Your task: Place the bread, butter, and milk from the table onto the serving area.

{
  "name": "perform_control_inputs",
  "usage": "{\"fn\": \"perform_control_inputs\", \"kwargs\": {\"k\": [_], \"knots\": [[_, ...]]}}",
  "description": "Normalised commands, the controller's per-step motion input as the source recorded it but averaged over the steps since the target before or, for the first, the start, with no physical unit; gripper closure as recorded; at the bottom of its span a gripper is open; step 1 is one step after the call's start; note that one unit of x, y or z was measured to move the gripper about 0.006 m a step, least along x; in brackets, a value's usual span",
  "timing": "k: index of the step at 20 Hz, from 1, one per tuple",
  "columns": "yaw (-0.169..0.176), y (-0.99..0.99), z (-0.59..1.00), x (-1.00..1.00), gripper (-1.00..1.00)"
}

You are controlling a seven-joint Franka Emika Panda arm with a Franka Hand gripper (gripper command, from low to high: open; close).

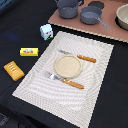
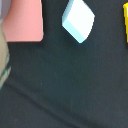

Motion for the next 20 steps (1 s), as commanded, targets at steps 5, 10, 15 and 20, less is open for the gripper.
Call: {"fn": "perform_control_inputs", "kwargs": {"k": [5, 10, 15, 20], "knots": [[0.000, -0.33, -0.22, -0.03, -1.00], [-0.009, -0.82, -0.36, 0.13, -1.00], [-0.019, -0.72, -0.37, 0.03, -1.00], [0.000, -0.85, -0.37, 0.03, -1.00]]}}
